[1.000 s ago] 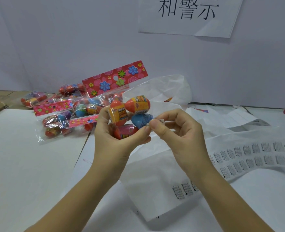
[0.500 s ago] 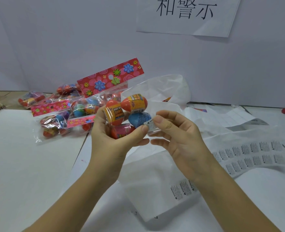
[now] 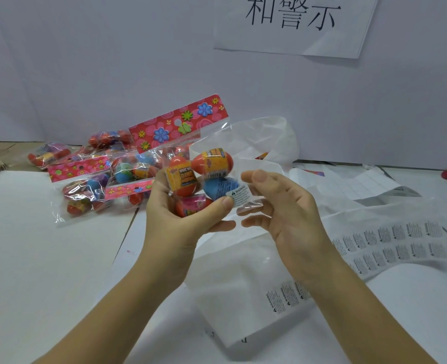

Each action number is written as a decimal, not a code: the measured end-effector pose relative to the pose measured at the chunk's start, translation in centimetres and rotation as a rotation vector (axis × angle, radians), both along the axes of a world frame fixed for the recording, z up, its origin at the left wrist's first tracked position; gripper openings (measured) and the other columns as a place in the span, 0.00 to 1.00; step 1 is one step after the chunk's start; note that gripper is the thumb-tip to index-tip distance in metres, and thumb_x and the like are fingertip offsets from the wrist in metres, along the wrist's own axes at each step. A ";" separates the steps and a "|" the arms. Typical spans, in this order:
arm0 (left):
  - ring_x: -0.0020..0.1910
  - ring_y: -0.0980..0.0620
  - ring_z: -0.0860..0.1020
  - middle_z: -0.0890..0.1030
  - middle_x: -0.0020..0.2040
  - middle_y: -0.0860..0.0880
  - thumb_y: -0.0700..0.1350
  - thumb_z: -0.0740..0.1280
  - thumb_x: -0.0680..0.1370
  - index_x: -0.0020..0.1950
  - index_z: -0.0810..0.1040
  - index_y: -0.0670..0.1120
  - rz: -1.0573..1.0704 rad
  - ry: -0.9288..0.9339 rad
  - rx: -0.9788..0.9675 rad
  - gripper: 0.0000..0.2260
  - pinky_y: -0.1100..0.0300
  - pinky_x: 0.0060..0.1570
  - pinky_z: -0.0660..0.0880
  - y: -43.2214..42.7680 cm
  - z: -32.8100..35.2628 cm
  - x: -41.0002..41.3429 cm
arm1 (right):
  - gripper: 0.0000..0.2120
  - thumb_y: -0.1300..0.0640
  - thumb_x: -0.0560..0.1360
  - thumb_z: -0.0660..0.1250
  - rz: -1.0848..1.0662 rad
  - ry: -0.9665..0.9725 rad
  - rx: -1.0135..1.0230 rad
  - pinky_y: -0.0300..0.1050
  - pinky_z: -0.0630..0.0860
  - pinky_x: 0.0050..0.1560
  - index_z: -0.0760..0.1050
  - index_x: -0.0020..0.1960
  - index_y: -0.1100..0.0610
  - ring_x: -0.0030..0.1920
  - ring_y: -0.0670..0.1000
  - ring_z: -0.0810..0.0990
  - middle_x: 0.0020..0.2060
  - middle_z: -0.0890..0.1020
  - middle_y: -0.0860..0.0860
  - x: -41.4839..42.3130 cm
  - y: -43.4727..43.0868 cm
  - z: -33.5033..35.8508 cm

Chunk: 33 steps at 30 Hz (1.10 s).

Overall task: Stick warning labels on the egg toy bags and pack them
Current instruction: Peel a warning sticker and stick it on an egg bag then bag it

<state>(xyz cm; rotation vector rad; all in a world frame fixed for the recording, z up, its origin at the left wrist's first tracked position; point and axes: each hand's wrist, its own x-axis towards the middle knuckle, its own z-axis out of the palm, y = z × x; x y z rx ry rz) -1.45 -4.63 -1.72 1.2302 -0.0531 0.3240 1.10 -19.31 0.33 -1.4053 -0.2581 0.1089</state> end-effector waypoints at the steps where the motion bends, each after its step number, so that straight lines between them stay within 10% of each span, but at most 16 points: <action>1: 0.48 0.47 0.85 0.85 0.47 0.51 0.44 0.84 0.56 0.58 0.73 0.53 0.000 -0.001 0.036 0.34 0.59 0.33 0.81 0.0 0.0 0.0 | 0.22 0.37 0.63 0.72 0.001 -0.018 -0.024 0.41 0.78 0.40 0.81 0.49 0.50 0.39 0.48 0.82 0.41 0.85 0.48 -0.1 0.0 0.0; 23: 0.46 0.49 0.85 0.85 0.45 0.54 0.48 0.77 0.54 0.57 0.73 0.53 -0.048 -0.023 0.109 0.32 0.60 0.32 0.81 0.1 0.3 0.0 | 0.09 0.45 0.67 0.70 -0.067 -0.235 -0.161 0.30 0.74 0.37 0.83 0.41 0.48 0.36 0.41 0.80 0.36 0.85 0.45 0.9 -1.1 -0.3; 33: 0.41 0.51 0.86 0.84 0.47 0.59 0.44 0.76 0.60 0.55 0.72 0.52 -0.035 -0.119 0.307 0.26 0.61 0.32 0.81 0.2 0.6 -0.3 | 0.11 0.42 0.64 0.71 0.045 -0.276 -0.345 0.47 0.81 0.46 0.84 0.43 0.45 0.41 0.49 0.82 0.39 0.85 0.46 1.7 -2.7 0.3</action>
